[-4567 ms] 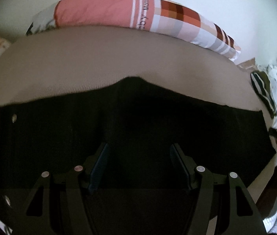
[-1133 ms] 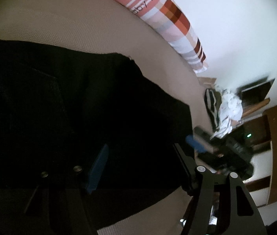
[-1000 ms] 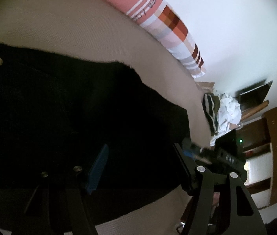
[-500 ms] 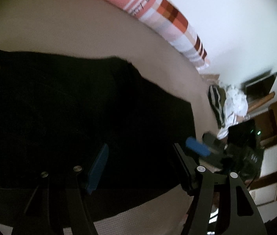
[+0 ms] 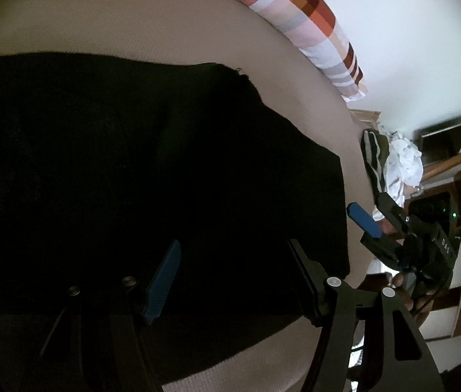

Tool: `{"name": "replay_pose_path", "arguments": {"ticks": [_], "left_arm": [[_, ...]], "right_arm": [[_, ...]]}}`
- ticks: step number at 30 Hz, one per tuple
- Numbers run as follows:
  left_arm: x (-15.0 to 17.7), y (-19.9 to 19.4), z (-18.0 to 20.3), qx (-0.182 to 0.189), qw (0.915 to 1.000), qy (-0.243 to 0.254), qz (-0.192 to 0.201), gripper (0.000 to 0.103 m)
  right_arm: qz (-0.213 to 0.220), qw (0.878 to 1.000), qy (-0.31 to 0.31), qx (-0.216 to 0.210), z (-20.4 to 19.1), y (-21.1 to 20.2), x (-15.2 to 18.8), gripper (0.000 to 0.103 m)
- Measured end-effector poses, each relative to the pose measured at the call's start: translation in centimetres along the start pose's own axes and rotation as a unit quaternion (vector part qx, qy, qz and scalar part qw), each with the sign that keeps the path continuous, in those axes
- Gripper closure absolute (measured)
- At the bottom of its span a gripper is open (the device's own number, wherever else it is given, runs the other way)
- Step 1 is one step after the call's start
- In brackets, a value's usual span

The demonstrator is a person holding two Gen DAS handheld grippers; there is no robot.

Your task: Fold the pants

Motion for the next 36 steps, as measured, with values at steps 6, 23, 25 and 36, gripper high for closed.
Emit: {"name": "replay_pose_path", "arguments": {"ticks": [6, 23, 25, 36], "left_arm": [[-0.5, 1.2, 1.3, -0.002, 0.9996, 0.026, -0.005, 0.054], [1.2, -0.7, 4.6, -0.067, 0.9921, 0.071, 0.080, 0.097], [1.4, -0.4, 3.3, -0.076, 0.9923, 0.066, 0.073, 0.097], [1.9, 1.3, 2.5, -0.149, 0.9779, 0.128, 0.072, 0.088]], "right_arm": [[0.021, 0.998, 0.010, 0.058, 2.1, -1.5, -1.0, 0.057], [0.012, 0.986, -0.022, 0.164, 3.8, -1.3, -0.8, 0.057], [0.006, 0.986, -0.028, 0.165, 3.6, -0.7, -0.5, 0.057], [-0.010, 0.970, -0.073, 0.232, 4.2, 0.5, 0.1, 0.059]]}}
Point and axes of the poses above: each gripper's, at about its wrist camera, not at the fingertips, and y roughly the way its jaws point, z to its right, x to its underside, the point moved 5 cm from there along y, roughly the way its jaws point, and after that the axes turned 4 degrees about -x, right-handed, at the moved point
